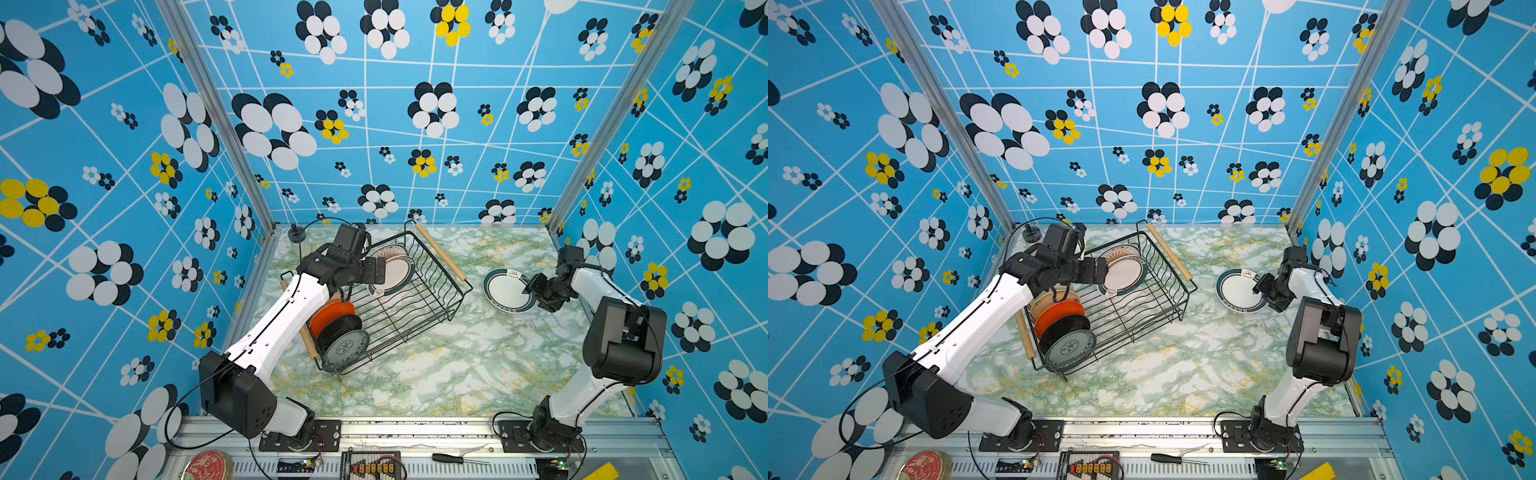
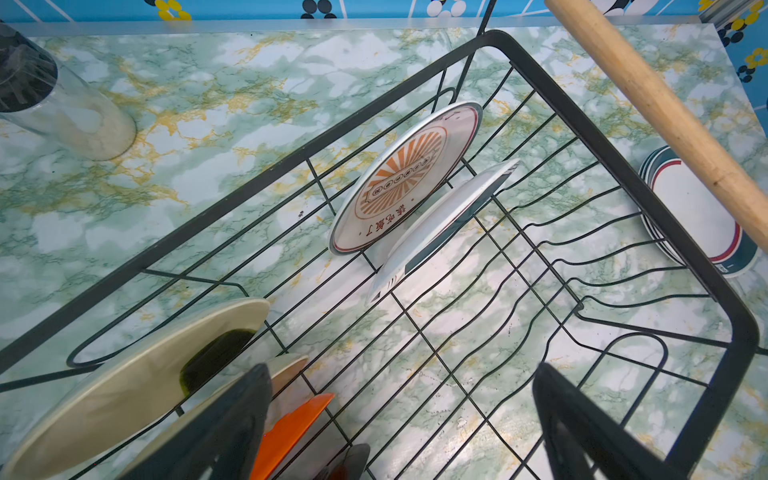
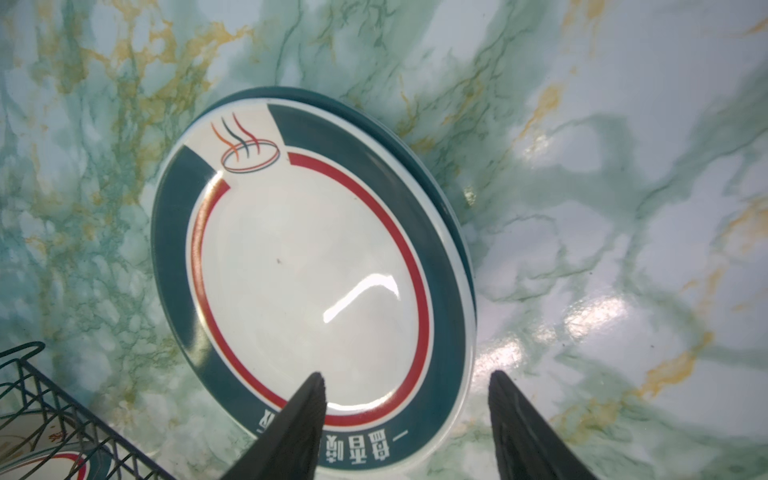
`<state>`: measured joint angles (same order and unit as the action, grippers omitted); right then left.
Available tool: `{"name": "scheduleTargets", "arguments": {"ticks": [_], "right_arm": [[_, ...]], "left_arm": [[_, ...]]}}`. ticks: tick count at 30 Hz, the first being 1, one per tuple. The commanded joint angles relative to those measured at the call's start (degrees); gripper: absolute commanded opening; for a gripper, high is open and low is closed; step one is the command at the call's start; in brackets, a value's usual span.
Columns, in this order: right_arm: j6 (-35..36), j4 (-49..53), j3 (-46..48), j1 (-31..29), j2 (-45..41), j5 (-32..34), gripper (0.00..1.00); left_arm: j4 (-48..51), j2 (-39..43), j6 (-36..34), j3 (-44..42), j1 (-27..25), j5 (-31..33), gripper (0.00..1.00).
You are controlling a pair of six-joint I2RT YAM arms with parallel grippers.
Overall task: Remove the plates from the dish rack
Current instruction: 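Open the right gripper and withdraw while the left gripper reaches into the rack, then lower the left gripper onto the next white plate in the rack and grasp it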
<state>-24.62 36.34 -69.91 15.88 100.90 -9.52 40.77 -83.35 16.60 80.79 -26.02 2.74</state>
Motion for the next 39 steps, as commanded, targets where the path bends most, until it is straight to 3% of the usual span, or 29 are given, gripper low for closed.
{"name": "scheduleTargets", "arguments": {"ticks": [1,10,14,34,39], "right_arm": [[1.4,3.0,-1.3,-0.3,-0.5,3.9,0.68],[2.2,3.7,-0.9,-0.2,-3.6,4.9,0.79],[1.9,3.3,0.1,-0.2,-4.9,4.4,0.99],[3.2,2.3,6.9,3.3,-12.9,-1.8,0.99],[3.5,2.1,8.0,3.9,-14.0,-2.5,0.99]], "left_arm": [[1.1,-1.5,-2.6,1.0,-1.0,-1.0,0.99],[5.0,-8.3,-6.8,5.4,-2.4,0.2,0.99],[5.4,-11.7,-9.1,8.2,-2.4,1.4,1.0],[2.2,-22.6,-19.1,14.6,-2.0,0.9,0.92],[-0.3,-24.6,-19.9,15.1,-1.9,0.0,0.85]]}}
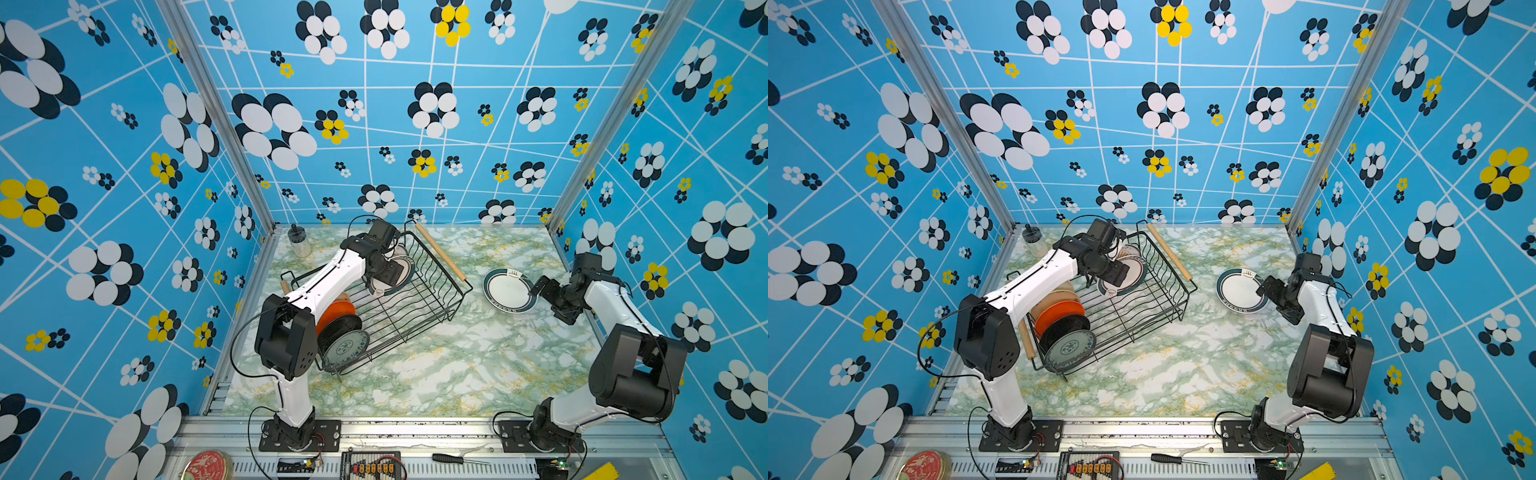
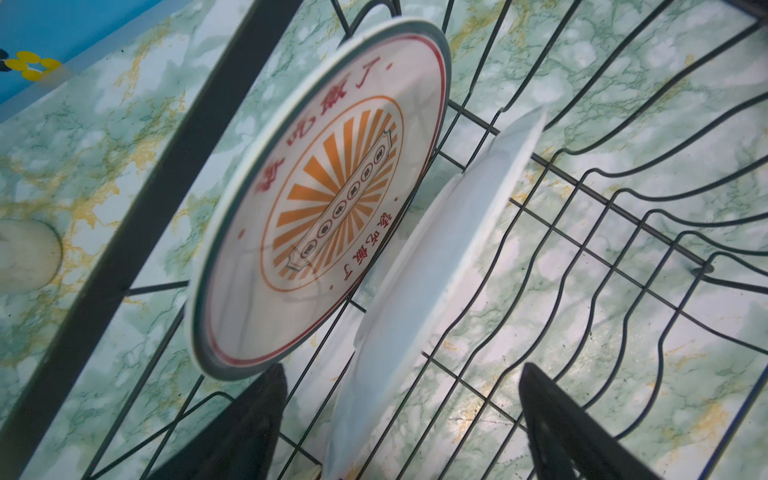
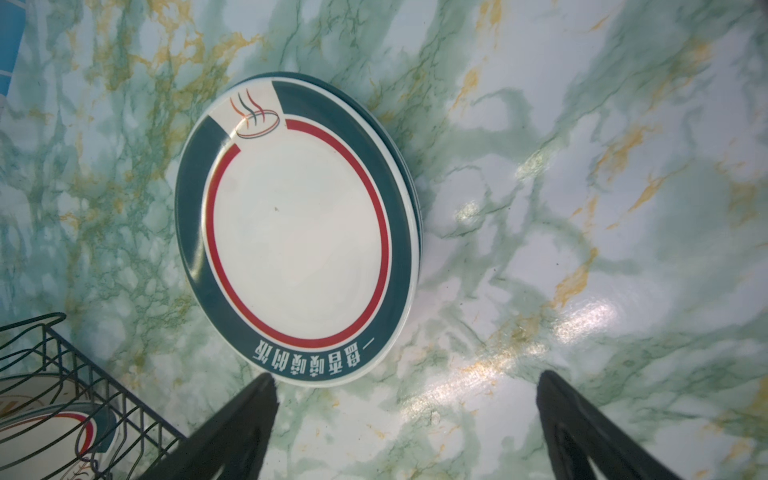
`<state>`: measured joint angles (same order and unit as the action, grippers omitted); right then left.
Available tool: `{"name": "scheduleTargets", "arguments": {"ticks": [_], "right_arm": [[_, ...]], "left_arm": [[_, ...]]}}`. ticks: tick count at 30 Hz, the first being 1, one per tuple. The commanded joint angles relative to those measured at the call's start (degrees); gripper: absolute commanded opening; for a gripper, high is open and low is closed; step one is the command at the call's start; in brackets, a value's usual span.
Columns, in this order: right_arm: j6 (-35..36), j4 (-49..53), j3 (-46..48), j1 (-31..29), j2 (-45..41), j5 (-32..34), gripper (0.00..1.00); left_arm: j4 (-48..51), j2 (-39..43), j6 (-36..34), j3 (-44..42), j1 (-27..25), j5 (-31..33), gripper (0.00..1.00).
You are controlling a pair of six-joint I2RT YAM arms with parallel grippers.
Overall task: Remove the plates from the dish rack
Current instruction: 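Lower the left gripper onto the next white plate in the rack and grasp it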
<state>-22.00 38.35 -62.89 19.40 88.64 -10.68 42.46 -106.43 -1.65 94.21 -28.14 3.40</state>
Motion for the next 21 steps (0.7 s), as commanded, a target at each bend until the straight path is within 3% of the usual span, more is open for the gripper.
{"name": "scheduleTargets", "arguments": {"ticks": [1,6,15,21], "right_arm": [[0.9,0.1,1.1,0.5,-1.9,-1.6,0.99],[0.8,-0.2,2.1,0.6,-3.5,-2.0,0.99],[1.0,-1.0,4.4,1.0,-6.0,-2.7,0.99],[1.1,-1.1,5.8,1.0,-7.7,-2.6,0.99]], "left_arm": [[-2.4,-1.7,-1.9,1.5,0.1,-0.9,0.84],[-2.9,-2.8,-2.9,1.6,0.2,-1.1,0.77],[-3.0,-4.5,-3.8,1.8,0.4,-1.5,0.48],[-3.0,-5.2,-4.3,1.6,0.4,-1.1,0.34]]}}
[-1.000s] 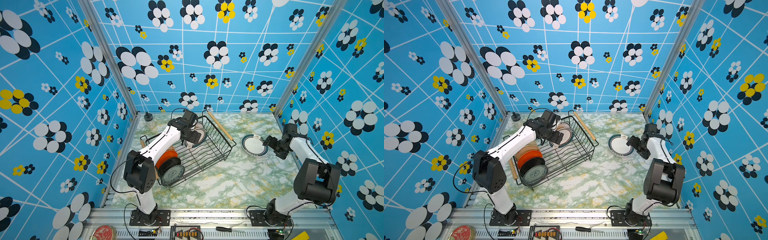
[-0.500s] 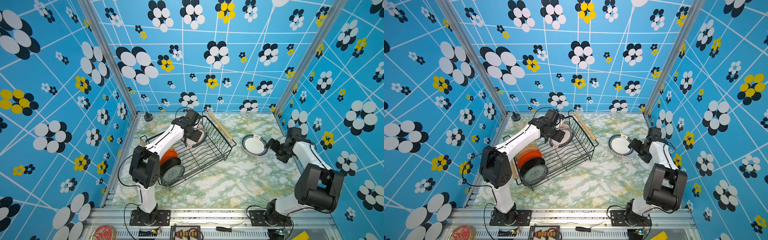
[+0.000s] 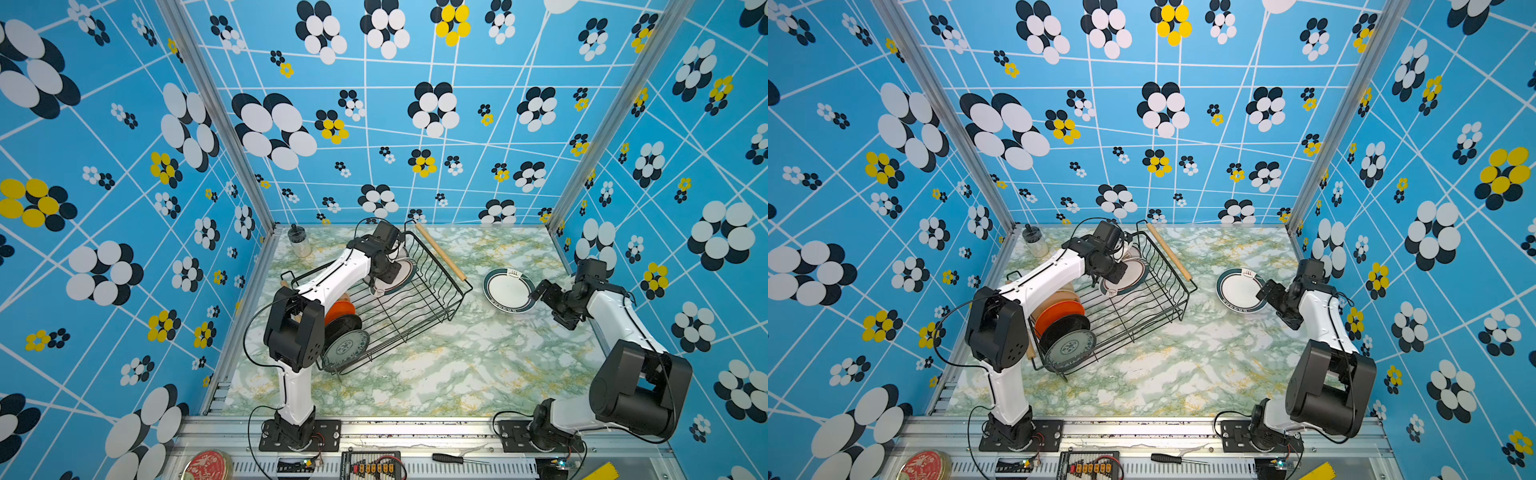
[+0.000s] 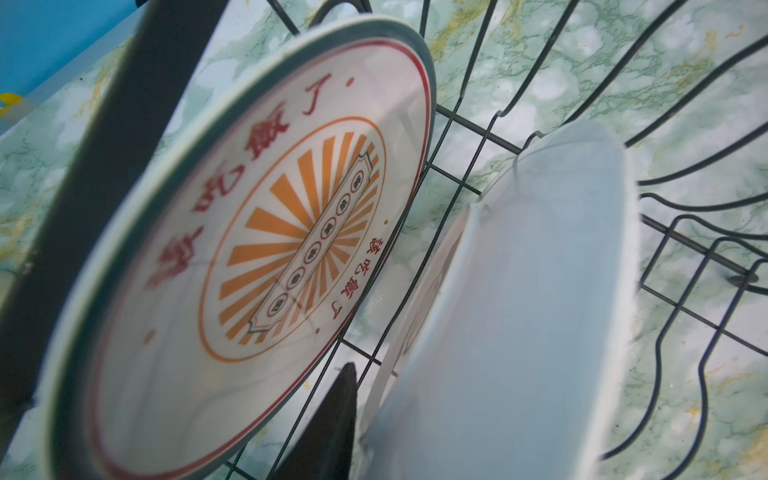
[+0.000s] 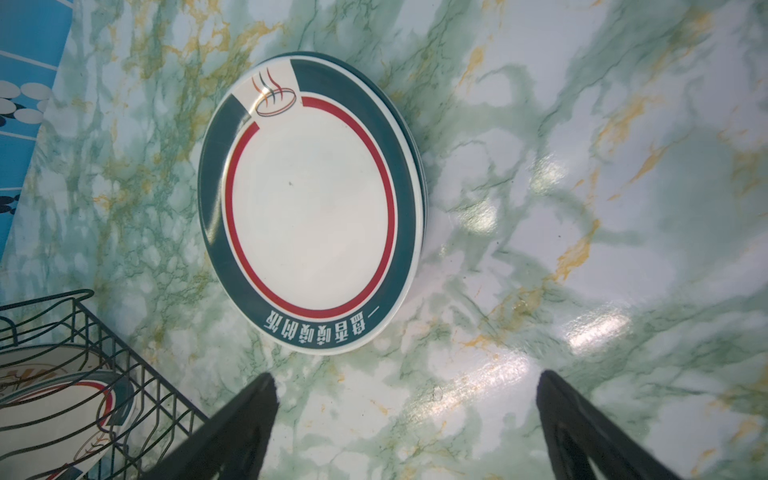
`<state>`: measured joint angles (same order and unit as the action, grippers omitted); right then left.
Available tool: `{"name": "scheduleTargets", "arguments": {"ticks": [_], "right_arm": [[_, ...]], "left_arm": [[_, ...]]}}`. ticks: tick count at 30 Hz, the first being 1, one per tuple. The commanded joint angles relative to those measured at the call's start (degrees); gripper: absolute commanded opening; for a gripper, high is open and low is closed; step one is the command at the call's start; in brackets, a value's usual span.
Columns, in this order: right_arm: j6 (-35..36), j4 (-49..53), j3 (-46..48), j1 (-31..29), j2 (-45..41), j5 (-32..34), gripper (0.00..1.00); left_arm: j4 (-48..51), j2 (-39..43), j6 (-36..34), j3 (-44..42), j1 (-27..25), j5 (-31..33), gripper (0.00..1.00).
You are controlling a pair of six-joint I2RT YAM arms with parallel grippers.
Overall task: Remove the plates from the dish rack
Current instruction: 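Lower the left gripper onto the next white plate in the rack and grasp it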
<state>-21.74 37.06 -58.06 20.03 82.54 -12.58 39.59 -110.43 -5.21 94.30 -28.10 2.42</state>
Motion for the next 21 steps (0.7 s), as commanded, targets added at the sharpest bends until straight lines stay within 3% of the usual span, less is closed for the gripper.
{"name": "scheduleTargets", "arguments": {"ticks": [1,21], "right_arm": [[0.8,0.1,1.1,0.3,-1.8,-0.6,0.99],[0.6,0.1,1.7,0.4,-3.2,-1.7,0.99]], "left_arm": [[-0.2,-1.3,-0.8,1.5,0.3,0.0,0.32],[1.0,0.2,-2.2,1.1,0.3,-0.7,0.09]]}}
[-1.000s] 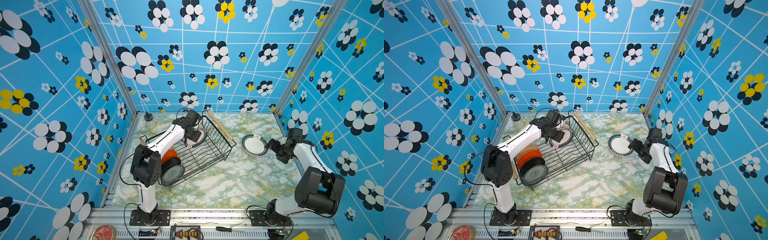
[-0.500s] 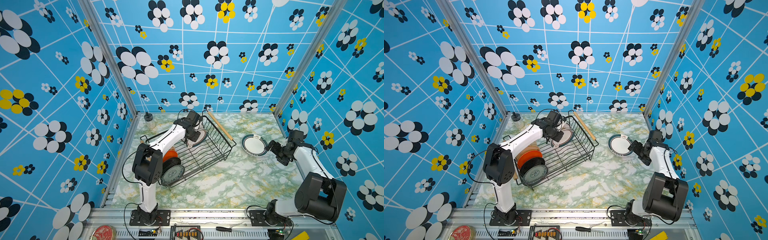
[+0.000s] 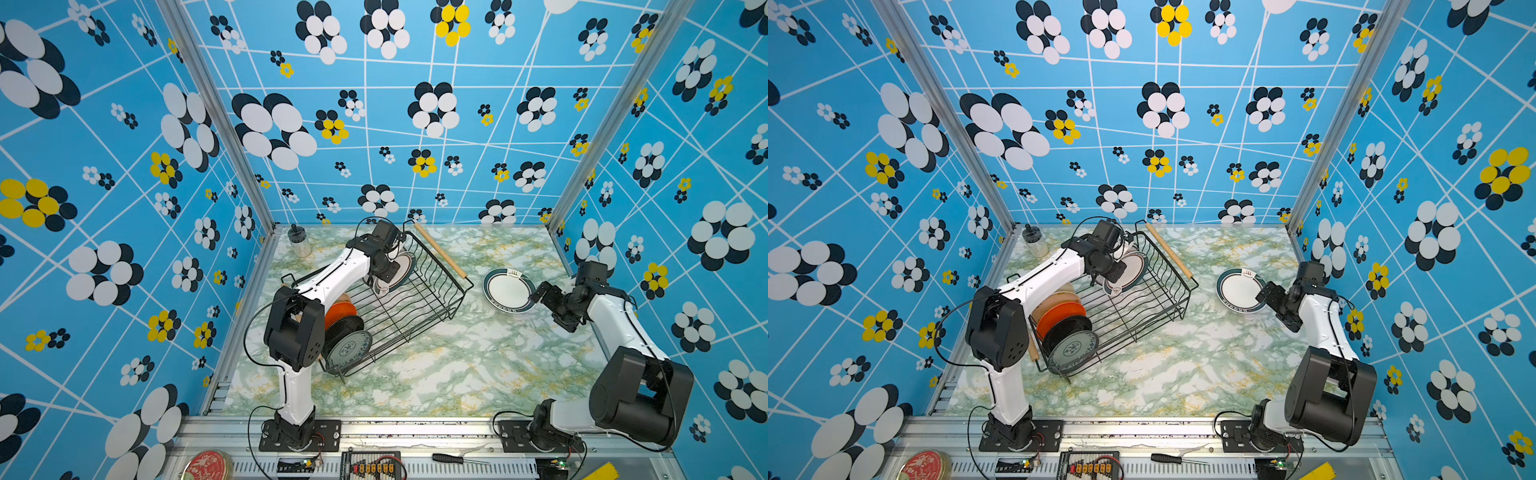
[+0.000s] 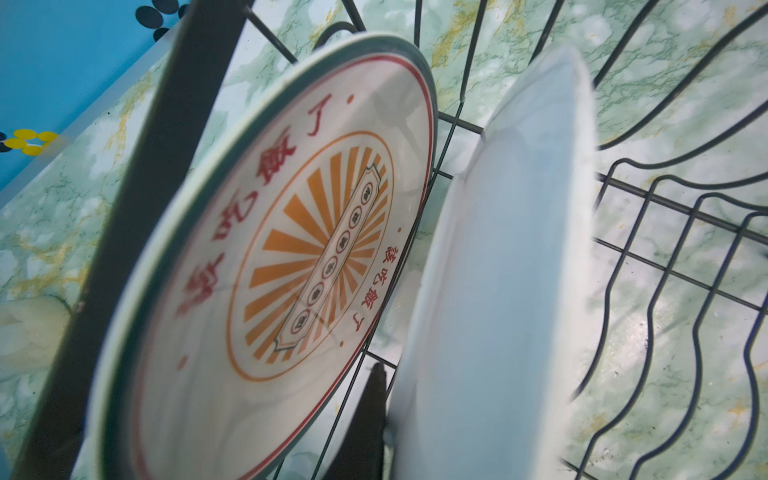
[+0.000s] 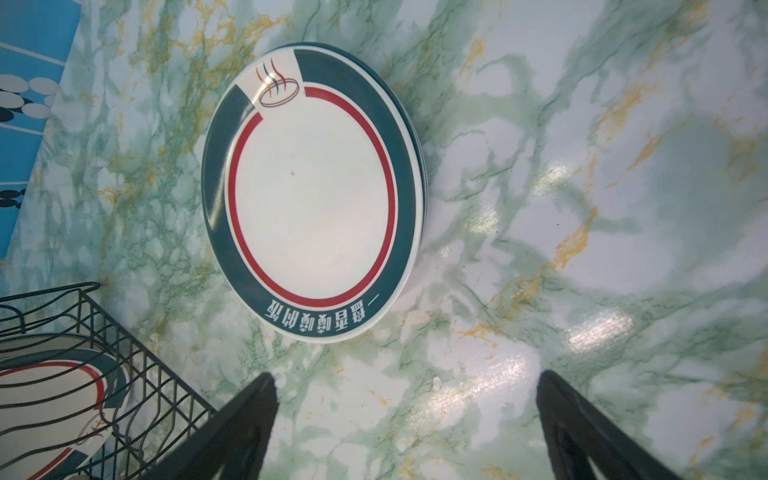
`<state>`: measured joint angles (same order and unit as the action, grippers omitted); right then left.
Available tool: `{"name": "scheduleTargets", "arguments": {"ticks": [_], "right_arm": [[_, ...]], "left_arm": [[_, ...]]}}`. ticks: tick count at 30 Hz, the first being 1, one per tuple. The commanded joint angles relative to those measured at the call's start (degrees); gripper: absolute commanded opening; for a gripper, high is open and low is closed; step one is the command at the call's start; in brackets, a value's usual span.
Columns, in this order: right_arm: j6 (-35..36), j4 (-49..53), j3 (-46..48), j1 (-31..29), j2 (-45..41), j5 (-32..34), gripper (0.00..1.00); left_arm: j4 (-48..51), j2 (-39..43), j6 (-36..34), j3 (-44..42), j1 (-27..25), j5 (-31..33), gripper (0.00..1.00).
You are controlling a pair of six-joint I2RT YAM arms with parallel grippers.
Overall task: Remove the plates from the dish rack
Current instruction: 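Lower the left gripper onto the next white plate in the rack and grasp it, then lift the plate up out of the rack with the left gripper while the right approaches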
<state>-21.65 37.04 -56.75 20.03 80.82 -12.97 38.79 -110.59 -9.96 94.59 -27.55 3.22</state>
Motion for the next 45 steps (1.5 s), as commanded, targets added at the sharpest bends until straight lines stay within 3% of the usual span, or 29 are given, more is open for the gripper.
{"name": "scheduleTargets", "arguments": {"ticks": [1,12,21,28,33,37,41,45], "right_arm": [[0.5,0.1,0.4,0.4,-1.5,-1.4,0.99],[-0.2,-0.8,0.7,0.4,-2.2,-3.5,0.99],[-0.8,-1.0,0.6,0.4,-3.2,-4.9,0.99],[-0.9,0.1,0.0,0.4,-6.2,-5.9,0.99],[-3.1,0.2,-1.3,0.4,-10.5,-10.4,0.99],[-7.3,-2.3,-1.5,0.4,-14.6,-18.6,0.99],[-19.3,-13.1,2.0,-0.4,-19.5,-31.2,0.99],[-29.1,-21.8,4.5,-4.8,-24.1,-32.5,0.99]], "left_arm": [[1.9,0.5,2.5,0.9,-0.2,-1.5,0.09],[3.8,4.2,2.0,1.1,-0.9,-0.9,0.0],[5.8,8.7,1.6,2.1,-2.4,0.7,0.0],[9.4,13.5,6.2,5.1,-3.0,-2.1,0.0],[13.3,15.4,13.1,8.2,-3.0,-2.7,0.0],[12.2,18.2,20.6,8.0,-3.1,-7.9,0.0],[8.1,22.1,34.2,5.5,-1.9,-14.5,0.0],[1.1,25.8,48.6,-0.5,-1.9,-18.2,0.0]]}}
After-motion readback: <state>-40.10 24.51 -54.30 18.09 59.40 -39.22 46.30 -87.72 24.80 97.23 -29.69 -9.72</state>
